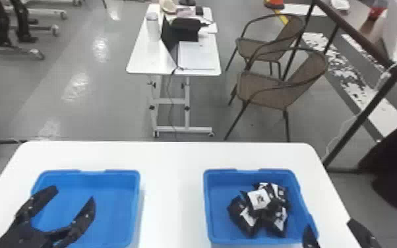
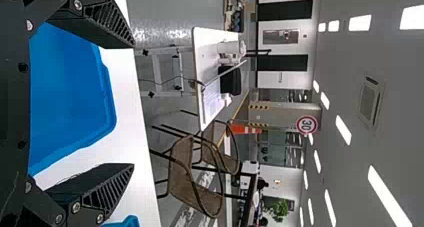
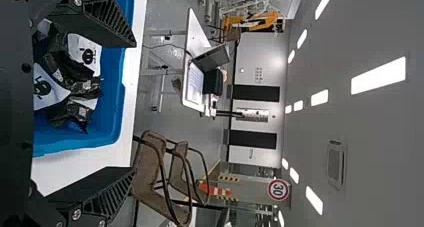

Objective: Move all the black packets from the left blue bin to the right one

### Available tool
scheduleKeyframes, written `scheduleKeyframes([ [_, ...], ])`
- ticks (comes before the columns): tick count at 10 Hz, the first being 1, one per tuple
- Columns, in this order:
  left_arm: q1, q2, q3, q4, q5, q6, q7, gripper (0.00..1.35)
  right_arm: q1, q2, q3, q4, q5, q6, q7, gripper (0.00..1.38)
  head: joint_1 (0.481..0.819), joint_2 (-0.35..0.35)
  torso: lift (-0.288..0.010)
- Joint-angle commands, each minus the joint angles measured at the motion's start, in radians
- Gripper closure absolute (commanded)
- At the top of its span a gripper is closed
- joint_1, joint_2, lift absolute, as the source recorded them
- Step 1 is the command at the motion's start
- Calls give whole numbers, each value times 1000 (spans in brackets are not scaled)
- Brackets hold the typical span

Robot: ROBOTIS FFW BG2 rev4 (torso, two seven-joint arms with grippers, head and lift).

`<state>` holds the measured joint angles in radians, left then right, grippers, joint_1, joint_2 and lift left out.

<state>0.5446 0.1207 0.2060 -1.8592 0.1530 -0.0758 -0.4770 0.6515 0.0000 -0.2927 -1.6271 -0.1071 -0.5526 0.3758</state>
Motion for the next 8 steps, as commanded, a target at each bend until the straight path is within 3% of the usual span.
scheduleKeyframes([
  [1,0,0,0,0,3,2,-2,193,-1,1,1,0,0,0,0,139,695,-87,0],
  [8,-2,7,-8,3,10,8,-2,193,7,1,3,-11,-11,5,0,139,695,-94,0],
])
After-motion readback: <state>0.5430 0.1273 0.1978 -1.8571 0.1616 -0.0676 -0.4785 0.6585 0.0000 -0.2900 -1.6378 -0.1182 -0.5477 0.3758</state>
